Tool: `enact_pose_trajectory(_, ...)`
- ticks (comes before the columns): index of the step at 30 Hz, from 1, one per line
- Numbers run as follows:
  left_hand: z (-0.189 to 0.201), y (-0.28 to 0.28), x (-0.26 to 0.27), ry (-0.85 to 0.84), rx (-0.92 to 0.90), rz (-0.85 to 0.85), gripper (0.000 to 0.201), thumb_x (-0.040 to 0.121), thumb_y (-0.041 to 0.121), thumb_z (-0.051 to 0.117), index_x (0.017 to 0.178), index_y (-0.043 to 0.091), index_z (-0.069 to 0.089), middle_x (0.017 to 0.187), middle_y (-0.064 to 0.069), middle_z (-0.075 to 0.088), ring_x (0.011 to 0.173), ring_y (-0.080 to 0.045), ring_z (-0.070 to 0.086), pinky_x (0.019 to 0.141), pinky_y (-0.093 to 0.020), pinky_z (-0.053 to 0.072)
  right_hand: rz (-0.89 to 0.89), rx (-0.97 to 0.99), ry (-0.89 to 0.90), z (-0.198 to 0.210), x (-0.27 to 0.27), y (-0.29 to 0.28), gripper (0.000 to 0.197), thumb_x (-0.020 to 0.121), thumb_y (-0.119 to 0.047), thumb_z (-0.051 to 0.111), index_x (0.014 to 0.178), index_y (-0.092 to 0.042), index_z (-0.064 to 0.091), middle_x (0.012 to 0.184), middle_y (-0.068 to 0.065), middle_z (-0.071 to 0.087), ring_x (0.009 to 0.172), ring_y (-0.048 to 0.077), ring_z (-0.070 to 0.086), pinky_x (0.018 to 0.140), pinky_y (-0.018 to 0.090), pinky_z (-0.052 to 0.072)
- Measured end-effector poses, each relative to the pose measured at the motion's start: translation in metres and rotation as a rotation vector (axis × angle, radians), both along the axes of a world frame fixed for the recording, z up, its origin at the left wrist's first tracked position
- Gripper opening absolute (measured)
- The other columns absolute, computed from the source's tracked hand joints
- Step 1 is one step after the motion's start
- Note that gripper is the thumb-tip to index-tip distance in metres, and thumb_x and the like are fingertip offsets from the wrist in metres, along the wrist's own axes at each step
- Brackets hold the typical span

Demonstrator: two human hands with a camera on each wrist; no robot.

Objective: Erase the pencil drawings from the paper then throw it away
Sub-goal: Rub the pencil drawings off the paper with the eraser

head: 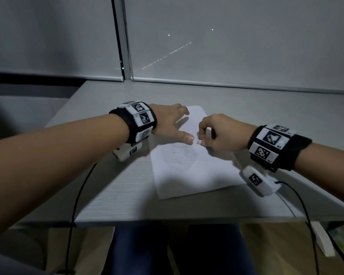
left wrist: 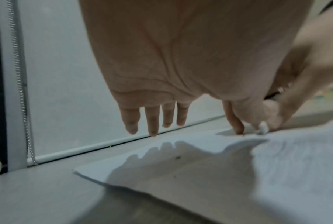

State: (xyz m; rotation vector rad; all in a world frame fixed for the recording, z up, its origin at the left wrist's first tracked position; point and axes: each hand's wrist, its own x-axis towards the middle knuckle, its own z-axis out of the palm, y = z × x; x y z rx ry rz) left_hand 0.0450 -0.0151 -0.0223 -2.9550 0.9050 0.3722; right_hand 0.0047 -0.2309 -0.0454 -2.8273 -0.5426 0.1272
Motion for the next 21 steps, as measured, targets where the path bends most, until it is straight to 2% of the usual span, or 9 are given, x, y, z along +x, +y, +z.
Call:
enact_pose_trajectory(3, 0.013, 0.016, -0.004, 0.036, 0.019, 0.024, 0.127, 0.066, 0.090, 0.074, 0.165, 0.023, 0.029, 0.164, 0.005, 0.038, 0.143, -0.026, 0.049, 0.112, -0.045, 0.042, -0.047, -0.033, -0.010, 0.001, 0.002, -0.013, 0.011, 0.089, -0.026, 0.076, 0.084, -0.021, 0.067, 0.096, -0.004, 0.073, 0.072, 0.000, 0.057, 0.074, 0.029, 0.048)
enact_pose_trajectory(6, 0.014, 0.031, -0.012, 0.122, 0.113, 0.056, 0.138, 0.052, 0.094, 0.079, 0.164, 0.032, 0.027, 0.163, 0.011, 0.035, 0.147, -0.024, 0.044, 0.117, -0.052, 0.043, -0.080, -0.012, -0.002, 0.000, 0.002, -0.021, 0.013, 0.088, -0.029, 0.077, 0.083, -0.020, 0.069, 0.098, -0.003, 0.076, 0.074, -0.001, 0.060, 0.076, 0.029, 0.050)
enact_pose_trajectory(10, 0.000, 0.028, -0.014, 0.183, 0.101, 0.093, 0.142, 0.048, 0.093, 0.081, 0.164, 0.035, 0.022, 0.165, 0.013, 0.030, 0.150, -0.025, 0.041, 0.119, -0.054, 0.041, -0.129, -0.008, 0.024, 0.003, 0.003, -0.019, 0.018, 0.088, -0.030, 0.078, 0.079, -0.016, 0.071, 0.089, 0.000, 0.079, 0.081, 0.012, 0.069, 0.076, 0.028, 0.053)
enact_pose_trajectory(12, -0.002, 0.023, -0.011, 0.196, 0.106, 0.082, 0.144, 0.056, 0.086, 0.083, 0.169, 0.034, 0.011, 0.176, 0.012, 0.012, 0.161, -0.024, 0.023, 0.128, -0.053, 0.027, -0.131, -0.004, 0.020, 0.007, 0.006, -0.016, 0.018, 0.087, -0.029, 0.080, 0.081, -0.014, 0.073, 0.089, 0.001, 0.079, 0.083, 0.019, 0.071, 0.076, 0.029, 0.055)
enact_pose_trajectory(14, -0.002, 0.020, -0.007, 0.171, 0.124, 0.046, 0.141, 0.066, 0.084, 0.079, 0.172, 0.032, 0.001, 0.178, 0.013, -0.009, 0.165, -0.019, 0.004, 0.131, -0.051, 0.014, -0.122, 0.021, -0.004, 0.010, 0.010, -0.013, 0.018, 0.087, -0.030, 0.080, 0.084, -0.013, 0.074, 0.089, 0.001, 0.077, 0.077, 0.020, 0.068, 0.074, 0.030, 0.054)
enact_pose_trajectory(15, -0.002, 0.019, -0.004, 0.150, 0.117, 0.028, 0.140, 0.068, 0.084, 0.078, 0.172, 0.031, 0.000, 0.178, 0.013, -0.009, 0.165, -0.019, 0.003, 0.130, -0.052, 0.015, -0.116, 0.040, -0.021, 0.010, 0.012, -0.011, 0.018, 0.087, -0.029, 0.080, 0.085, -0.012, 0.074, 0.089, 0.002, 0.076, 0.076, 0.021, 0.067, 0.074, 0.032, 0.056)
enact_pose_trajectory(17, -0.002, 0.018, 0.000, 0.107, 0.084, -0.001, 0.140, 0.066, 0.086, 0.078, 0.172, 0.030, 0.005, 0.175, 0.009, 0.006, 0.161, -0.024, 0.017, 0.127, -0.055, 0.028, -0.101, 0.081, -0.047, 0.009, 0.020, -0.006, 0.016, 0.084, -0.028, 0.081, 0.083, -0.014, 0.073, 0.087, 0.004, 0.075, 0.077, 0.023, 0.068, 0.076, 0.037, 0.059)
enact_pose_trajectory(19, -0.004, 0.017, 0.002, 0.104, 0.063, 0.001, 0.137, 0.065, 0.091, 0.074, 0.170, 0.028, 0.013, 0.167, 0.006, 0.023, 0.154, -0.025, 0.033, 0.122, -0.056, 0.037, -0.102, 0.110, -0.071, 0.007, 0.030, -0.002, 0.016, 0.083, -0.029, 0.081, 0.081, -0.016, 0.074, 0.084, 0.003, 0.074, 0.074, 0.022, 0.066, 0.074, 0.035, 0.058)
enact_pose_trajectory(21, -0.008, 0.016, 0.000, 0.107, 0.098, 0.015, 0.140, 0.060, 0.098, 0.069, 0.169, 0.026, 0.018, 0.164, 0.006, 0.030, 0.150, -0.025, 0.039, 0.119, -0.055, 0.040, -0.126, 0.131, -0.090, 0.005, 0.039, 0.005, 0.016, 0.083, -0.029, 0.082, 0.083, -0.014, 0.076, 0.080, 0.002, 0.073, 0.069, 0.017, 0.063, 0.071, 0.030, 0.055)
